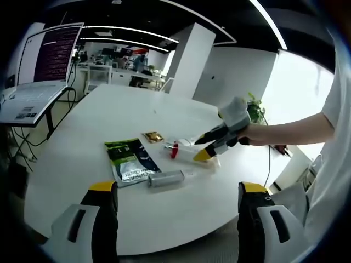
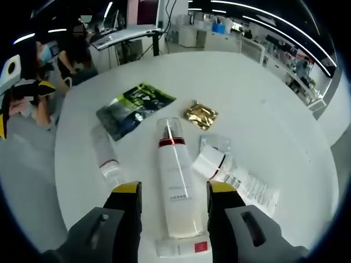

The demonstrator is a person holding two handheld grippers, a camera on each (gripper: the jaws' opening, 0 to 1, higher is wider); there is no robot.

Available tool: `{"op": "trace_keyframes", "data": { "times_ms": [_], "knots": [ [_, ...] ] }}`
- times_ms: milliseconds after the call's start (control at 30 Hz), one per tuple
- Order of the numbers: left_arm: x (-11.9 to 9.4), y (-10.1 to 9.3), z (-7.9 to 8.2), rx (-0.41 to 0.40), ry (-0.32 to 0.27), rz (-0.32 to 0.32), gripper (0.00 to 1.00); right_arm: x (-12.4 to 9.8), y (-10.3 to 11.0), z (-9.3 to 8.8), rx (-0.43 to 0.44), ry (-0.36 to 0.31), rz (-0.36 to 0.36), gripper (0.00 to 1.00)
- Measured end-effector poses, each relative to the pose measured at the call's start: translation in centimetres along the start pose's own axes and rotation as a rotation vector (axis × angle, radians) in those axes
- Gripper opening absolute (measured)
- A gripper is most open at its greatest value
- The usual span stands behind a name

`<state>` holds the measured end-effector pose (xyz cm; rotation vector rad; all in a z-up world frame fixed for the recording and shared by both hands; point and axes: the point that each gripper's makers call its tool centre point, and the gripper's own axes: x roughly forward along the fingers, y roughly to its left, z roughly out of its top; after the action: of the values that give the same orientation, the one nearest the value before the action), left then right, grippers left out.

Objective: Arrange the skincare products in the storage area until every visible bottle or jar stands upright without overlapping.

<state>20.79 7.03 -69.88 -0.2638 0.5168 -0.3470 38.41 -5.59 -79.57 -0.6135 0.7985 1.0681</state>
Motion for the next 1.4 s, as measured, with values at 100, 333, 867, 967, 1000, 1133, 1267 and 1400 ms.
{"op": "trace_keyframes", "data": {
  "times_ms": [100,333,867,967,1000,1133,1267,1400],
  "knots": [
    [0.0,-0.1,0.0,-0.004,-0.003,-0.004,0.84,0.4,0.2,-0.2,-0.019,0.011,0.008,0.45],
    [0.0,-0.1,0.1,-0.007,-0.006,-0.007,0.84,1.3,0.2,0.1,-0.036,0.024,0.029,0.43],
    [-0.2,0.3,0.4,-0.028,-0.026,0.013,0.85,2.7,0.1,0.1,-0.089,0.061,0.062,0.38],
    [-0.2,0.4,0.4,-0.027,-0.025,0.018,0.85,3.0,-0.1,0.1,-0.091,0.066,0.061,0.35],
    [-0.2,0.4,0.5,-0.029,-0.026,0.019,0.85,3.0,-0.1,0.1,-0.095,0.068,0.062,0.34],
    [-0.2,0.5,0.4,-0.030,-0.024,0.021,0.85,3.1,-0.3,0.1,-0.105,0.080,0.058,0.31],
    [-0.2,0.5,0.3,-0.028,-0.020,0.026,0.86,3.2,-0.5,0.0,-0.121,0.097,0.058,0.29],
    [-0.2,0.6,0.3,-0.028,-0.019,0.028,0.86,3.3,-0.5,-0.2,-0.130,0.114,0.061,0.29]
  ]
}}
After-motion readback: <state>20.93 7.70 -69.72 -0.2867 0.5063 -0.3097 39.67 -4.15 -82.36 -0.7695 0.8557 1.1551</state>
